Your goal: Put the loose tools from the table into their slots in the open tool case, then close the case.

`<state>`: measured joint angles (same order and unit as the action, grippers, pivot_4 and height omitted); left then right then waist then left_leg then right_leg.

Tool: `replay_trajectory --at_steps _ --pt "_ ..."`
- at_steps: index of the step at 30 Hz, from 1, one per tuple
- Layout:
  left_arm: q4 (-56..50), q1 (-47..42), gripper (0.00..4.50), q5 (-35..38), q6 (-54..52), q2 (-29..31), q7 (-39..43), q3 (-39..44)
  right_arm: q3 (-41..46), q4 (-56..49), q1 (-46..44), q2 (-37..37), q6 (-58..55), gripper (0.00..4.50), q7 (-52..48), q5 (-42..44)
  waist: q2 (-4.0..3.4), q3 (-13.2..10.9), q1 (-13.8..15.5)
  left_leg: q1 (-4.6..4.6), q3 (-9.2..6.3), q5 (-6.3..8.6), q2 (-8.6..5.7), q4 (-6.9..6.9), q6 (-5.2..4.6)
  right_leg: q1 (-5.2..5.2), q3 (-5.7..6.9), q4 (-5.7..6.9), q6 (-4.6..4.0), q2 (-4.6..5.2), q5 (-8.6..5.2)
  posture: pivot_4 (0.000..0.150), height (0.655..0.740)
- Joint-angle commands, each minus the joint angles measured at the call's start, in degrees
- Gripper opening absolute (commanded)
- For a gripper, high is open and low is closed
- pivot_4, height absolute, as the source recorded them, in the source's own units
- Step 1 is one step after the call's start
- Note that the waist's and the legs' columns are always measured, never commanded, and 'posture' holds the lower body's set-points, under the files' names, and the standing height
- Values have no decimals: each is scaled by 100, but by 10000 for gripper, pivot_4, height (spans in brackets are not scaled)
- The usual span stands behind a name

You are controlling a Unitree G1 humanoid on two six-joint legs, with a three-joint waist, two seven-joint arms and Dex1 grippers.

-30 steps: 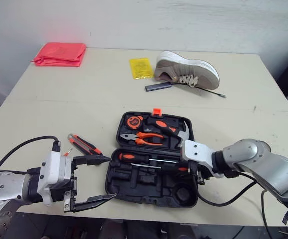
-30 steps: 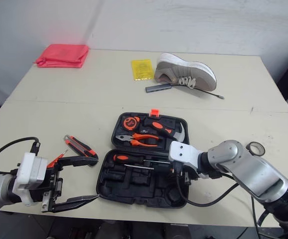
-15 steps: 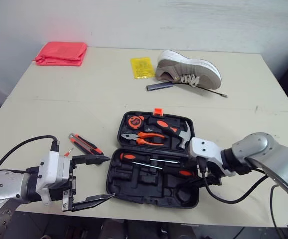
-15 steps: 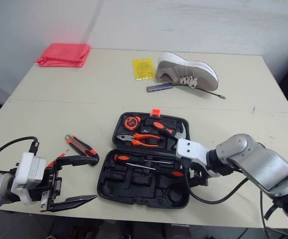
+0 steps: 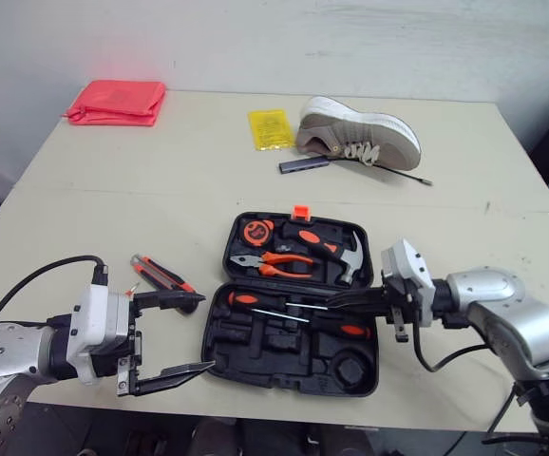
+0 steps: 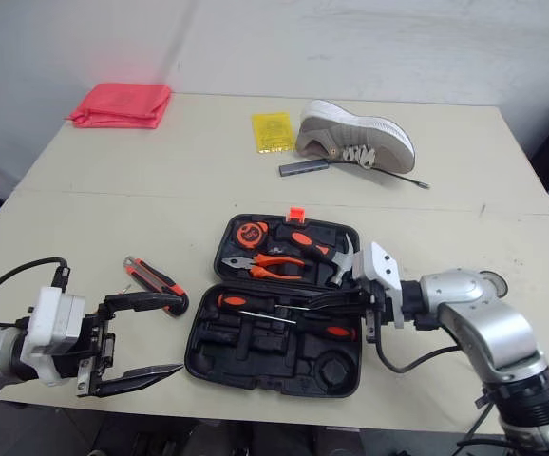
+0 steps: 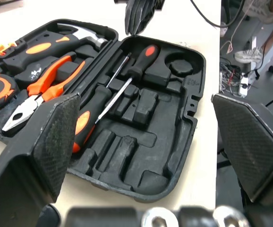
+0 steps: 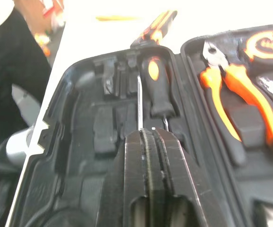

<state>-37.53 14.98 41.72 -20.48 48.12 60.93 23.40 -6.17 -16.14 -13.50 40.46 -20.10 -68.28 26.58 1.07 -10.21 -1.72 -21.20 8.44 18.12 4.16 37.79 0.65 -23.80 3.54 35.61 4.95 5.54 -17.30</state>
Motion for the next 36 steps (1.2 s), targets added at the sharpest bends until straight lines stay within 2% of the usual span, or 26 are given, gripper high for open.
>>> replay_trajectory --at_steps 1,10,22,25,31,34,36 --pt "-36 -85 45000 -21 64 -28 -46 -52 -248 277 47 -269 953 292 -73 -446 -1 -1 -10 1 0 0 1 3 0 2 1 1 0 0 0 1500 7400" --pt "-137 -36 45000 4 -37 15 -118 4 -912 1130 136 -295 1698 292 -261 -1267 2 2 -8 8 -2 -2 5 4 6 4 1 8 -2 -2 -1 1500 7400" --pt "-49 -106 45000 -59 -26 48 -130 -44 -1527 1065 25 -200 313 292 238 -1695 56 79 -33 69 -1 18 64 1 17 47 -1 12 -35 4 -8 1500 7400" --pt "-27 -115 45000 -84 -18 27 -154 -36 -1379 809 -23 -270 227 292 218 -1347 74 96 -33 91 -1 27 69 -17 40 58 -3 11 -48 1 -15 1500 7400" --pt "124 44 45000 -251 148 -74 -215 253 -135 141 -57 -230 76 292 43 33 44 73 7 67 3 14 63 -30 27 28 -9 10 -50 1 -16 1500 7400" --pt "361 223 45000 -323 286 -130 -176 645 634 -130 40 -101 -14 292 -149 801 23 59 8 43 4 14 58 -28 25 6 -8 9 -45 0 -13 1500 7400" --pt "570 371 45000 -358 370 -177 -152 950 1075 -135 240 -8 181 292 -308 1013 22 59 14 25 -3 15 53 -28 26 -3 3 4 -45 -7 -13 1500 7400"
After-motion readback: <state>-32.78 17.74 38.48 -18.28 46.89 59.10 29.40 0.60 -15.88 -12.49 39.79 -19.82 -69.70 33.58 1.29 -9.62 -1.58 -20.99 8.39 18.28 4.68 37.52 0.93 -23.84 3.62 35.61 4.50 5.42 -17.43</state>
